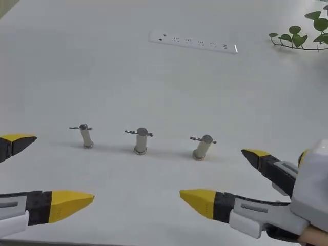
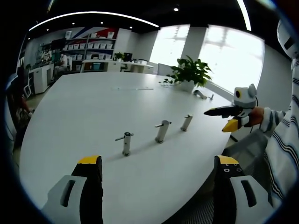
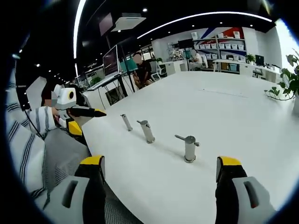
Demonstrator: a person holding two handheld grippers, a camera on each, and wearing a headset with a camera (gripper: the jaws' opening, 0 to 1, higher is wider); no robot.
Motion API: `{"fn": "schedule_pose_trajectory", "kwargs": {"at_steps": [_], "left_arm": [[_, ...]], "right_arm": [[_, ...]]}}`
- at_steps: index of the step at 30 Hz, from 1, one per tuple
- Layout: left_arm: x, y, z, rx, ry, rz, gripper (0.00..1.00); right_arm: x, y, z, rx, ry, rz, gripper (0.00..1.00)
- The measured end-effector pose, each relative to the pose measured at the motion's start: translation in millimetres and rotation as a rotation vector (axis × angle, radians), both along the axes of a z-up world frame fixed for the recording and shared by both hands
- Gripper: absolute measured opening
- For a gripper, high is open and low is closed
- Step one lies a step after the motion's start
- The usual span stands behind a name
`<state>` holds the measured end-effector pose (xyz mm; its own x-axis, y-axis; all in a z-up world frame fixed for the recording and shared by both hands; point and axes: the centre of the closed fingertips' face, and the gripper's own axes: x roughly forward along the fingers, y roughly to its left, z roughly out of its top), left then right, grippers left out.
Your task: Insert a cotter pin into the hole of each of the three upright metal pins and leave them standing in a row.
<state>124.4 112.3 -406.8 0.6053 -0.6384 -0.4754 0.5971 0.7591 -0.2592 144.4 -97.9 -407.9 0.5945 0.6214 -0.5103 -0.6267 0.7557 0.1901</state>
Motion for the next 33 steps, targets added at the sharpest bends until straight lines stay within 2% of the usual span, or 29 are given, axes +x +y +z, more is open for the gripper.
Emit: {"fn": "schedule_pose_trajectory", "kwargs": {"at_steps": [7, 10, 19, 24, 28, 33], "left_arm": [[1.7, 2.7, 0.8, 0.000, -0.014, 0.018, 0.99], [1.7, 2.8, 0.6, -0.007, -0.008, 0.019, 0.99], [1.3, 0.1, -4.8, 0.001, 0.003, -0.002, 0.99], [2.1, 0.9, -5.6, 0.033, -0.004, -0.016, 0.99], [2.5, 1.9, -7.4, 0.085, -0.015, -0.026, 0.99], [1.1, -2.8, -8.2, 0.102, -0.024, -0.015, 0.99]], "right_arm": [[-0.4, 7.1, -4.8, -0.022, 0.024, -0.013, 0.98], [-2.7, 8.7, -9.2, -0.057, 0.032, -0.002, 0.98], [-3.2, 4.7, -6.6, -0.066, 0.030, -0.021, 0.98], [-3.9, 0.5, -7.0, -0.071, 0.035, -0.037, 0.98], [-4.3, -1.0, -8.0, -0.068, 0.040, -0.047, 0.97], [-3.3, -1.2, -7.9, -0.070, 0.036, -0.050, 0.97]]}}
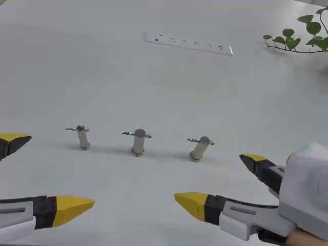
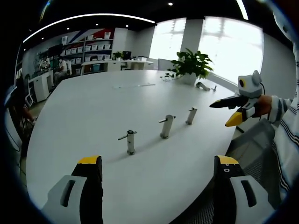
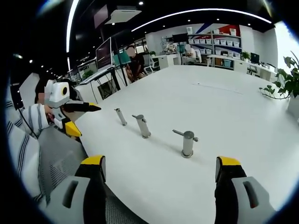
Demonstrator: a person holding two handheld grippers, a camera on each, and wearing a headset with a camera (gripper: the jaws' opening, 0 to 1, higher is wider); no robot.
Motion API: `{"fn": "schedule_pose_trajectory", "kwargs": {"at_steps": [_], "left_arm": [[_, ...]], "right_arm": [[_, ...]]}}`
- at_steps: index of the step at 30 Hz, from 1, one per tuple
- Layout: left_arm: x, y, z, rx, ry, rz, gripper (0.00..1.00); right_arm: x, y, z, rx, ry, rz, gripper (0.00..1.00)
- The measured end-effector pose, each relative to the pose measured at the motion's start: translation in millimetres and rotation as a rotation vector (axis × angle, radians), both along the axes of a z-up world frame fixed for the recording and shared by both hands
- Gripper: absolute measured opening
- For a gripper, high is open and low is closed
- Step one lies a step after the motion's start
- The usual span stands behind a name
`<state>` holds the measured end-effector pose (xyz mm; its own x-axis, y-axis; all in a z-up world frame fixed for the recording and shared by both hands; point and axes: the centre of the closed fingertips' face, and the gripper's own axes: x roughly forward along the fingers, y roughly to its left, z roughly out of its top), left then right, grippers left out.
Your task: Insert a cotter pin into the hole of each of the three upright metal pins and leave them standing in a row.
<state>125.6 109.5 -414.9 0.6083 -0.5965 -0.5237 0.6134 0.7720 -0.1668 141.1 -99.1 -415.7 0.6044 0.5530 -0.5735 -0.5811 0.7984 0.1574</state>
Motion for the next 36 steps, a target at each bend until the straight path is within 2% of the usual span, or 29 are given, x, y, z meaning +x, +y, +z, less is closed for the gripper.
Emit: {"fn": "schedule_pose_trajectory", "kwargs": {"at_steps": [3, 22, 29, 31, 36], "left_arm": [[-2.0, -2.4, -1.5, 0.010, 0.002, -0.008, 0.99], [-1.4, 8.5, -3.5, 0.029, 0.027, 0.024, 0.99], [-1.4, 14.8, -4.1, 0.054, 0.035, 0.034, 0.99], [-0.4, 16.2, -3.4, 0.060, 0.027, 0.036, 0.99], [-0.3, 18.4, -1.7, 0.063, 0.033, 0.041, 0.99]], "right_arm": [[0.3, 1.1, 0.7, 0.006, 0.000, 0.001, 0.96], [-2.5, -2.4, -7.7, -0.021, 0.039, 0.024, 0.96], [-1.1, -0.9, -6.8, -0.034, 0.022, 0.049, 0.96], [-0.3, -0.5, -6.3, -0.032, 0.018, 0.050, 0.96], [-0.3, -0.7, -7.3, -0.032, 0.028, 0.053, 0.96]]}}
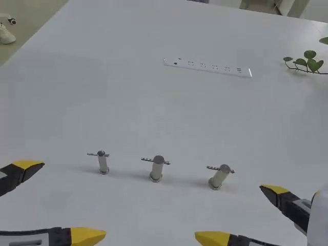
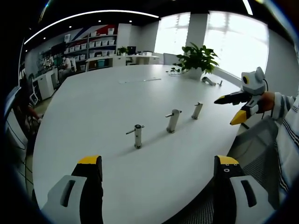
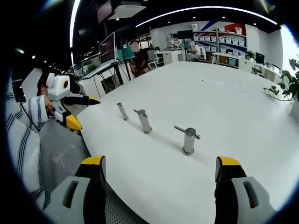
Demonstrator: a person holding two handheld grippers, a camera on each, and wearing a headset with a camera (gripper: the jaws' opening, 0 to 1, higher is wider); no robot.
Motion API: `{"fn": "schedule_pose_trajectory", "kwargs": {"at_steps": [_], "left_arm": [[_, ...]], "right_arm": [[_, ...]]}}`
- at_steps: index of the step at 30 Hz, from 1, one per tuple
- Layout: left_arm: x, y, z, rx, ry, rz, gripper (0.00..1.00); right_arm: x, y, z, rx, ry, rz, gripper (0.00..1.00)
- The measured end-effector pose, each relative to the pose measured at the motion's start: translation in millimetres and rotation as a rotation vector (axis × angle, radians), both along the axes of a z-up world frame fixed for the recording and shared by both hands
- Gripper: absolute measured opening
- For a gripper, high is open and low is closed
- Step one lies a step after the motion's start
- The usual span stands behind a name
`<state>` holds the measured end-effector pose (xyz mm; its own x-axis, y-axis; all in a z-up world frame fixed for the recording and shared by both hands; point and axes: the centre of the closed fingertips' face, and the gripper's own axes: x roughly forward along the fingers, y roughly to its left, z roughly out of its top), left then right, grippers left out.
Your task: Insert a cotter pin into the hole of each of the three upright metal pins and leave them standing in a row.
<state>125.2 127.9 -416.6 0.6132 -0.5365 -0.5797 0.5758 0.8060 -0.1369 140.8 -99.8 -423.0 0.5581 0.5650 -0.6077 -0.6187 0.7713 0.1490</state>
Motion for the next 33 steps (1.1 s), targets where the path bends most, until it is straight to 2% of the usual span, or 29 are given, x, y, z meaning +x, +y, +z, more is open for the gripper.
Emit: {"fn": "schedule_pose_trajectory", "kwargs": {"at_steps": [14, 21, 33], "left_arm": [[3.7, 0.4, 3.9, 0.007, -0.013, 0.000, 0.99], [-0.8, -4.5, -2.0, 0.011, 0.003, -0.016, 0.99], [-0.7, -7.0, -1.7, 0.014, 0.001, -0.026, 0.98]], "right_arm": [[-1.7, 0.1, -0.2, -0.017, 0.003, 0.010, 0.96], [-4.3, -2.7, -2.4, -0.030, 0.011, 0.007, 0.95], [-3.1, -5.1, -1.5, -0.032, 0.009, -0.001, 0.95]]}}
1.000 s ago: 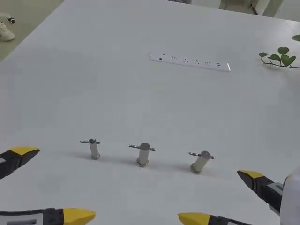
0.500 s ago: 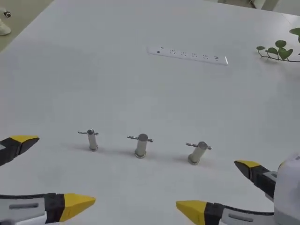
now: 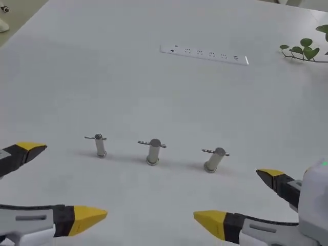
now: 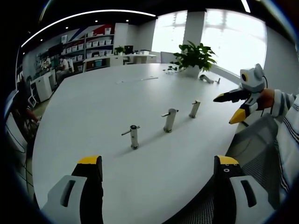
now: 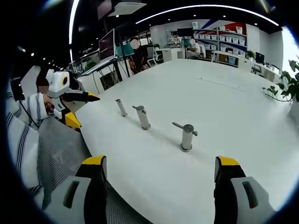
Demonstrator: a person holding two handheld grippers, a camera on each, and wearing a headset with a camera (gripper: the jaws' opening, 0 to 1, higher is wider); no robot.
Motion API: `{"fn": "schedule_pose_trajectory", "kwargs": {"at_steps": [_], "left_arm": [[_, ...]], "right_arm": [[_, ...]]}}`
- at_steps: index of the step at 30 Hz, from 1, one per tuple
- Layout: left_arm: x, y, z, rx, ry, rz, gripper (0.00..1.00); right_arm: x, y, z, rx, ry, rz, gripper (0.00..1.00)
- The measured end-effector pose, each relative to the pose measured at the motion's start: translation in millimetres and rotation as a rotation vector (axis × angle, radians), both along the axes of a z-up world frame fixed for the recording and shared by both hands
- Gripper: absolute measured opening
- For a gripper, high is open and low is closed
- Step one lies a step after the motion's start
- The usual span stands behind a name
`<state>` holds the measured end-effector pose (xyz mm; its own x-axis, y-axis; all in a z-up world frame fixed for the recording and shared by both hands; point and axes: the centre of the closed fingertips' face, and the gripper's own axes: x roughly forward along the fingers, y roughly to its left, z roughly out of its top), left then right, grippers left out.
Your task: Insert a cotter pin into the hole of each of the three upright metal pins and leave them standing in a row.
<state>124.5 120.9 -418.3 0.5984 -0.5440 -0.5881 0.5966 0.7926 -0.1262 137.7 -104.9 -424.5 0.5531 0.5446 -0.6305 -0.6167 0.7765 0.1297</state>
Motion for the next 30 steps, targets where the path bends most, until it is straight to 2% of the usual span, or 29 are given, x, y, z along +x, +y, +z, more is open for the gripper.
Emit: {"fn": "schedule_pose_trajectory", "kwargs": {"at_steps": [16, 30], "left_arm": [[0.0, -0.4, 0.3, 0.003, -0.004, -0.006, 0.98], [-0.2, 2.0, -2.9, -0.005, -0.005, 0.003, 0.97]], "right_arm": [[1.3, -1.6, 2.4, -0.010, -0.015, 0.000, 0.94], [3.3, -12.2, 6.5, -0.038, -0.038, -0.010, 0.89]]}}
